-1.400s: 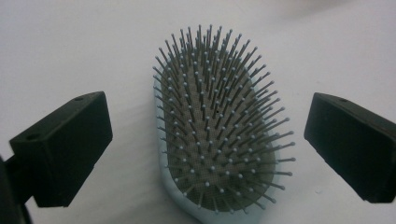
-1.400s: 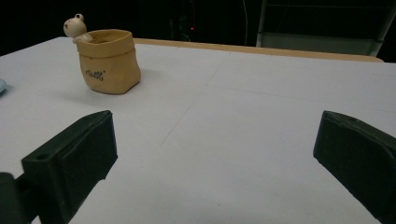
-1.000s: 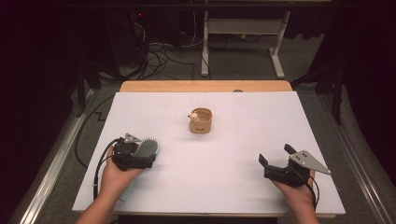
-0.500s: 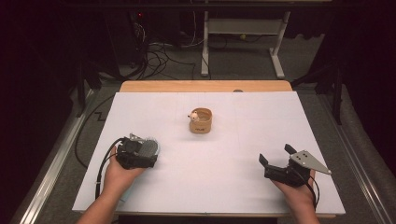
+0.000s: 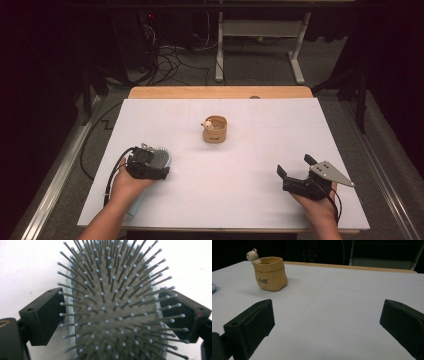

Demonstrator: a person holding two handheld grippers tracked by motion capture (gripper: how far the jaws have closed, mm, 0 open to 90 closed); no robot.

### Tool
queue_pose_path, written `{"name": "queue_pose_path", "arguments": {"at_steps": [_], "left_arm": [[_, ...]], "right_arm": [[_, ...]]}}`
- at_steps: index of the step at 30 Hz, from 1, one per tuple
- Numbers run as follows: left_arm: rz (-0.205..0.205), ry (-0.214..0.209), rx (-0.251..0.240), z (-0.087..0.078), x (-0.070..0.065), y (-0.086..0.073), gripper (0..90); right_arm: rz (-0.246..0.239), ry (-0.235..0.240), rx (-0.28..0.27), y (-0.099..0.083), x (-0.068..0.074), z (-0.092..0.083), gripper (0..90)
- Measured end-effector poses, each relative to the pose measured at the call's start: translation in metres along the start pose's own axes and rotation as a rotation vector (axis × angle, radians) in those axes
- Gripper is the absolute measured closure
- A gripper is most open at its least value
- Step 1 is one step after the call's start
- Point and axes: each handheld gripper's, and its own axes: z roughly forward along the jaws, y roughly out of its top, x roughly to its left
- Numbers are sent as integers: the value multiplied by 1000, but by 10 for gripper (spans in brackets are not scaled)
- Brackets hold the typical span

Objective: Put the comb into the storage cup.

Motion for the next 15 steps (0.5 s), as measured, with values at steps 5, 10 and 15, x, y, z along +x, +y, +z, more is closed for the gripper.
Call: {"name": "queue_pose_path", "arguments": {"at_steps": [5,10,15], "left_arm": [[16,-5,7,0,1,1,98],[25,-10,17,0,1,2,105],[14,-6,23,0,0,3,106]], "right_arm": [[-2,1,2,0,0,0,2],[-3,0,3,0,0,0,2],[-4,0,3,0,0,0,2]]}}
